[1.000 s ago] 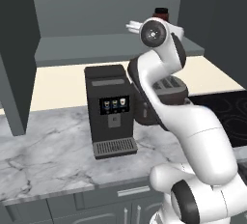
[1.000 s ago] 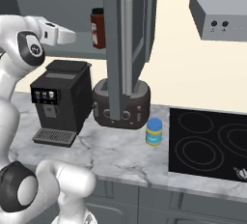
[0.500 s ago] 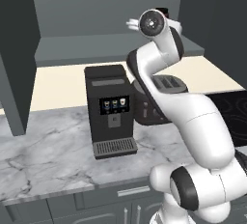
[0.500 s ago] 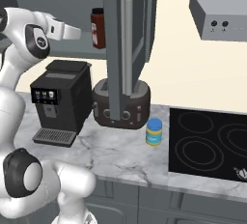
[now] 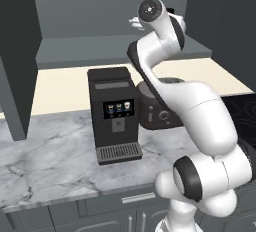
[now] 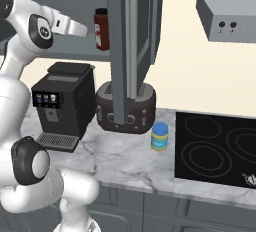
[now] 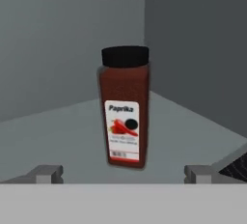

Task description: Collect the paprika, mayonnaise, and shaker from the cabinet and place them next to the stove.

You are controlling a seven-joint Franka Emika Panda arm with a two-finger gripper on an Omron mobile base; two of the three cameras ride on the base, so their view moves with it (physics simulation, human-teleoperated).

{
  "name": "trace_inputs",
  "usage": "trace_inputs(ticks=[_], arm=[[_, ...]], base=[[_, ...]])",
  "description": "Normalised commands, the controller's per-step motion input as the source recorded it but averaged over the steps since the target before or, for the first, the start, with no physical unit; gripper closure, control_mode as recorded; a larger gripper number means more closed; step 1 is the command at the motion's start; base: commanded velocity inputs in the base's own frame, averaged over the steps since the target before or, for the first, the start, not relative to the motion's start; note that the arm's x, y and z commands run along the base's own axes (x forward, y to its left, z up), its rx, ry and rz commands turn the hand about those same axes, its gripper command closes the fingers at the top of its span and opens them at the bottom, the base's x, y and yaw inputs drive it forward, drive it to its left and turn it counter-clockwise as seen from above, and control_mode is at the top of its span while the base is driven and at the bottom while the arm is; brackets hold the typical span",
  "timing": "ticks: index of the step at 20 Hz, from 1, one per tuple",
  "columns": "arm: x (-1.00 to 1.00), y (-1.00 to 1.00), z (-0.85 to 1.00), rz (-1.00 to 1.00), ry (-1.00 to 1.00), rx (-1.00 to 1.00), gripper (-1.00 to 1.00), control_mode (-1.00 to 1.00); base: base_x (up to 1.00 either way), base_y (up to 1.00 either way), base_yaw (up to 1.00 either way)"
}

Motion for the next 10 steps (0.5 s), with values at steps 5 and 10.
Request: trace_inputs(ticks=[5, 10], arm=[[0.29, 0.0, 0.0, -0.11, 0.11, 0.0, -1.0, -1.0], [0.31, 0.0, 0.0, -0.09, 0.07, 0.0, -1.0, -1.0]], base=[[0.0, 0.0, 0.0], [0.0, 0.0, 0.0]])
